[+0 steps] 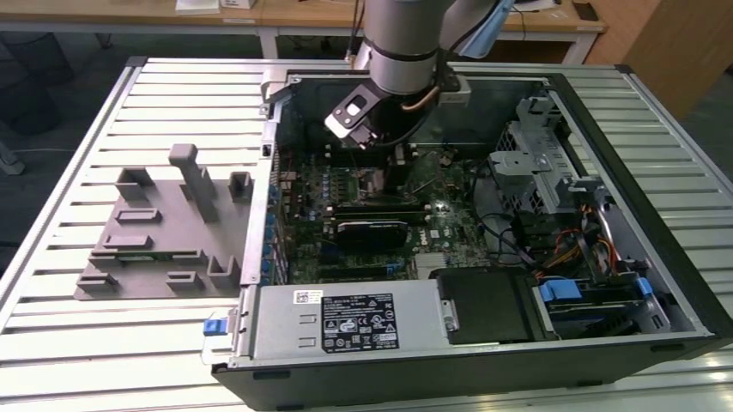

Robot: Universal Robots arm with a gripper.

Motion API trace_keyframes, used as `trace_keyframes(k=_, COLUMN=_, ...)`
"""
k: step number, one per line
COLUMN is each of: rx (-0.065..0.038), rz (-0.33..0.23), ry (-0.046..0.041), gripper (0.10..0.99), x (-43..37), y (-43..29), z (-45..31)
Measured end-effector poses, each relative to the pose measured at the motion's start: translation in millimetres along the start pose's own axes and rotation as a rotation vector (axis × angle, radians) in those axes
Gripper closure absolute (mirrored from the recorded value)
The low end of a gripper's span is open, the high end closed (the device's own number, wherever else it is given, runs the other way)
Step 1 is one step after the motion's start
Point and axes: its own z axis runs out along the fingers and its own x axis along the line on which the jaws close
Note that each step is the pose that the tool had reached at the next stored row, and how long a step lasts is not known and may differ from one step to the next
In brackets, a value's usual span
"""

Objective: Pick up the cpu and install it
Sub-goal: 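Place the cpu into insertion slot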

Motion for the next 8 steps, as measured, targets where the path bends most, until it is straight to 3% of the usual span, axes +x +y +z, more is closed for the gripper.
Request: trace_keyframes(k=8, rx=0.0, rz=0.01, ry=0.0003, gripper=0.545, x=3.8, y=-2.2, z=6.5)
